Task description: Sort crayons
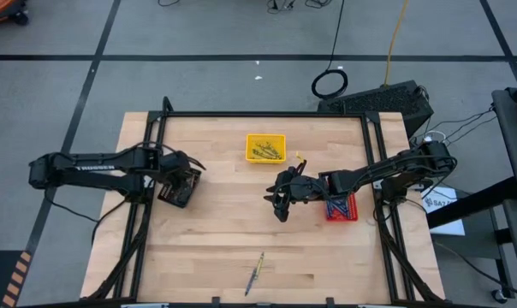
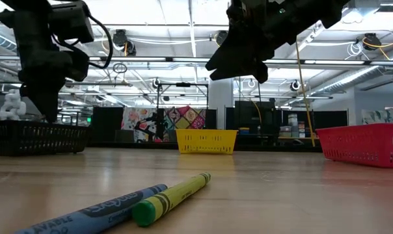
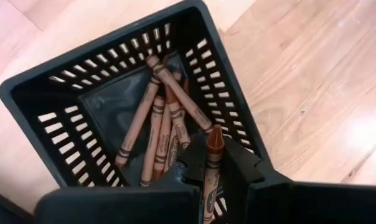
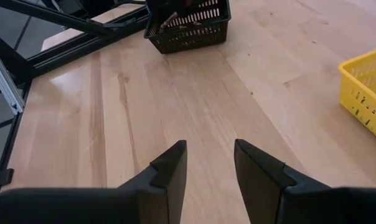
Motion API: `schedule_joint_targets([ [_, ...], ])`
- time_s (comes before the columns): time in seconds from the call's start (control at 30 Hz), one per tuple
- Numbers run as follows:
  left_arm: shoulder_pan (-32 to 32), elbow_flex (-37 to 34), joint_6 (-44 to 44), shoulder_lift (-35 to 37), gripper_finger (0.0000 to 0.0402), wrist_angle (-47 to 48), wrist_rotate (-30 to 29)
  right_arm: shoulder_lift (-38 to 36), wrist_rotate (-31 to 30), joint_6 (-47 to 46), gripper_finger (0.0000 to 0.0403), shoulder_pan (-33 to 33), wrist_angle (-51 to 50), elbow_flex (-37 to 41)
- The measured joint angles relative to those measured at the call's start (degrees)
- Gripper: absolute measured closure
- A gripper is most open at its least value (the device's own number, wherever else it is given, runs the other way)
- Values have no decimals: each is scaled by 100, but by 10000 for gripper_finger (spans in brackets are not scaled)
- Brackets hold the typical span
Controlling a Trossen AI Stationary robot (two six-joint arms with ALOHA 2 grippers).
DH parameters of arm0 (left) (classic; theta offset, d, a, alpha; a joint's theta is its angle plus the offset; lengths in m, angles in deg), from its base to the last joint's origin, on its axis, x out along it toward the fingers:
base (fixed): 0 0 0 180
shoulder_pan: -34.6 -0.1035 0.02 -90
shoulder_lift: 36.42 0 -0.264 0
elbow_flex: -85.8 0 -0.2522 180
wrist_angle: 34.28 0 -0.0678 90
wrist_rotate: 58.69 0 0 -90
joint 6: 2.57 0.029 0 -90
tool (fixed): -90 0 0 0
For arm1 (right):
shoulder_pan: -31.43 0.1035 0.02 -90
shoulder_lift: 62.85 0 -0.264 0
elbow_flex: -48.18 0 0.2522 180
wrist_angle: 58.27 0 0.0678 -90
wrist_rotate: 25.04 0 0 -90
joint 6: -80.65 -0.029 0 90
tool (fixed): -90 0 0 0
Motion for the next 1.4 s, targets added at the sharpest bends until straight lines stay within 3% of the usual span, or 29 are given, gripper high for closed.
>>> schedule_joint_targets([
  [0.23, 0, -2, 2, -250, 377, -13, -372, 0, 0, -84, 284, 0, 0, 0],
  [1.0, 0, -2, -6, -377, 377, -22, -170, 2, 2, 63, 284, 2, -2, 0],
  [1.4, 0, -2, -3, -375, 377, -24, -350, 2, 3, 91, 284, 2, -4, 0],
])
